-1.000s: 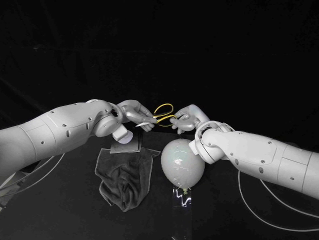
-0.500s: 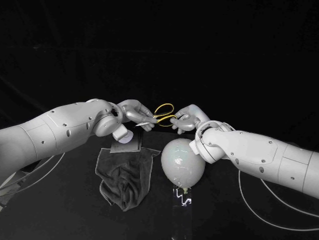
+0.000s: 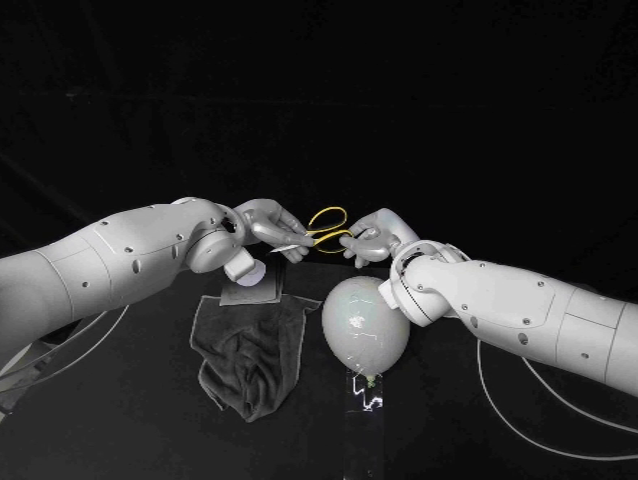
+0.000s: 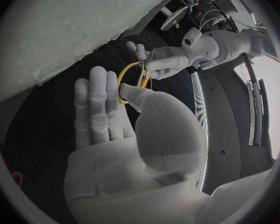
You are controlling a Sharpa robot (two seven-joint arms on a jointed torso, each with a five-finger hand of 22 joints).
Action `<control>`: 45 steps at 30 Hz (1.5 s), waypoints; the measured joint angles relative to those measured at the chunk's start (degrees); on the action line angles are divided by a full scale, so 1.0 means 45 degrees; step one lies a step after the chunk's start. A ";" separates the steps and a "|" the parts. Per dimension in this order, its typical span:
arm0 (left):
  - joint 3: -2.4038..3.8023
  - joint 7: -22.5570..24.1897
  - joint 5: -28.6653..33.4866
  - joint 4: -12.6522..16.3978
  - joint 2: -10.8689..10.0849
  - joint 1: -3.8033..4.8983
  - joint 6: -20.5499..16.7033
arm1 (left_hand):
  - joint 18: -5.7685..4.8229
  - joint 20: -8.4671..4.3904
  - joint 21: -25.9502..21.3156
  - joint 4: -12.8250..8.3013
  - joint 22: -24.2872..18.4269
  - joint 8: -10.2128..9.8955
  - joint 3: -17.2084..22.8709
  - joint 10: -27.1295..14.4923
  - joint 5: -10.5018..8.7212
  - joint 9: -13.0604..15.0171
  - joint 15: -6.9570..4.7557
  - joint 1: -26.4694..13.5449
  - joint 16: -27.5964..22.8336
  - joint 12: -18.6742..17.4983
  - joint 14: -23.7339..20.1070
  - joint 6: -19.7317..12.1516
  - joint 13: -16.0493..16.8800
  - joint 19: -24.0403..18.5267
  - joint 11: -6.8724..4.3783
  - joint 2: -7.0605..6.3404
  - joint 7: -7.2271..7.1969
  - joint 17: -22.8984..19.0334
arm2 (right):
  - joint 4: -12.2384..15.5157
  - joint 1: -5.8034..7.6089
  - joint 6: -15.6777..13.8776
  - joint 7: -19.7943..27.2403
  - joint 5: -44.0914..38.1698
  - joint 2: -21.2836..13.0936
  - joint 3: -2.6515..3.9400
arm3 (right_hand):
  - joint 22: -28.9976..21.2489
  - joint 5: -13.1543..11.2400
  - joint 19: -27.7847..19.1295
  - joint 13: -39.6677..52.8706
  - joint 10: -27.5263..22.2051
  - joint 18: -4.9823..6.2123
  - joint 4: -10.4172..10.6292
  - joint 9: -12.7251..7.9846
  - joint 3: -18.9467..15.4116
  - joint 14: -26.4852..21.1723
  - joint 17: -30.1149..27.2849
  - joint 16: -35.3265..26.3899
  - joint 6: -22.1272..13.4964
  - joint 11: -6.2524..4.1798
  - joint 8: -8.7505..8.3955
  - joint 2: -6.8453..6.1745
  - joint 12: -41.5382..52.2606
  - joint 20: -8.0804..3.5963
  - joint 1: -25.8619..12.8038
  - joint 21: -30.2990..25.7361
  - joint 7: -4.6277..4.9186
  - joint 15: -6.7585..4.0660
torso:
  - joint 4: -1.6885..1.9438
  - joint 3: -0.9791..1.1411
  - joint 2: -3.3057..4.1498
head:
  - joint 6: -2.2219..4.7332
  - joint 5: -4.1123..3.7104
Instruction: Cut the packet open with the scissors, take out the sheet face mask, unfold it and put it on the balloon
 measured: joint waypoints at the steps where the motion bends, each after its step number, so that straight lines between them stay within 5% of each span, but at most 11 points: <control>1: -0.0001 0.0000 0.0000 0.0005 0.0000 0.0000 -0.0003 | -0.0002 0.0000 0.0000 -0.0027 0.0000 0.0001 -0.0027 -0.0006 0.0000 0.0004 0.0066 0.0000 0.0000 -0.0084 -0.0065 -0.0100 -0.0030 0.0000 -0.0006 0.0000 0.0013 0.0000 | 0.0002 0.0000 0.0000 0.0000 -0.0002 0.0000 0.0000 | 0.0010 0.0000 0.0000 0.0001 0.0012 -0.0003 -0.0021 0.0004 0.0021 0.0000 0.0000 0.0000 0.0000 -0.0012 0.0000 0.0000 -0.0001 0.0000 -0.0001 0.0008 0.0000 0.0000 | 0.0000 0.0000 0.0000 | 0.0000 0.0000; 13: -0.0013 -0.0019 0.0023 0.0063 0.0006 -0.0001 -0.0062 | -0.0013 -0.0001 -0.0090 0.0338 -0.0107 -0.0349 -0.0230 -0.0199 0.0060 0.0212 0.0248 -0.0397 -0.0051 -0.0268 -0.0250 -0.0597 -0.0062 -0.0001 0.0054 -0.0434 0.0330 0.0065 | 0.0012 0.0001 0.0001 -0.0010 -0.0003 -0.0007 0.0003 | 0.0032 -0.0048 0.0000 0.0016 0.0031 -0.0076 -0.0105 0.0039 0.0037 0.0053 -0.0012 0.0000 0.0055 -0.0030 -0.0049 -0.0046 -0.0001 0.0000 -0.0046 0.0059 -0.0055 -0.0048 | 0.0002 0.0000 0.0001 | -0.0024 -0.0005; 45: -0.0022 0.0062 0.0350 0.0063 0.0045 -0.0004 -0.0334 | -0.0036 0.0031 -0.0358 0.0792 -0.0332 -0.0642 -0.0021 -0.0810 0.0052 0.0091 0.0352 -0.0402 -0.0051 -0.0350 -0.0541 -0.0790 -0.0098 -0.0034 0.0255 -0.0188 0.0251 0.0162 | 0.0033 0.0004 0.0262 -0.0045 -0.0007 -0.0004 0.0004 | 0.0063 0.0042 0.0002 0.0024 0.0076 0.0047 -0.0171 0.0043 0.0103 0.0077 -0.0026 0.0000 0.0082 -0.0073 -0.0002 0.0006 0.0001 0.0002 0.0007 0.0108 -0.0084 -0.0022 | 0.0001 0.0002 0.0001 | -0.0052 -0.0023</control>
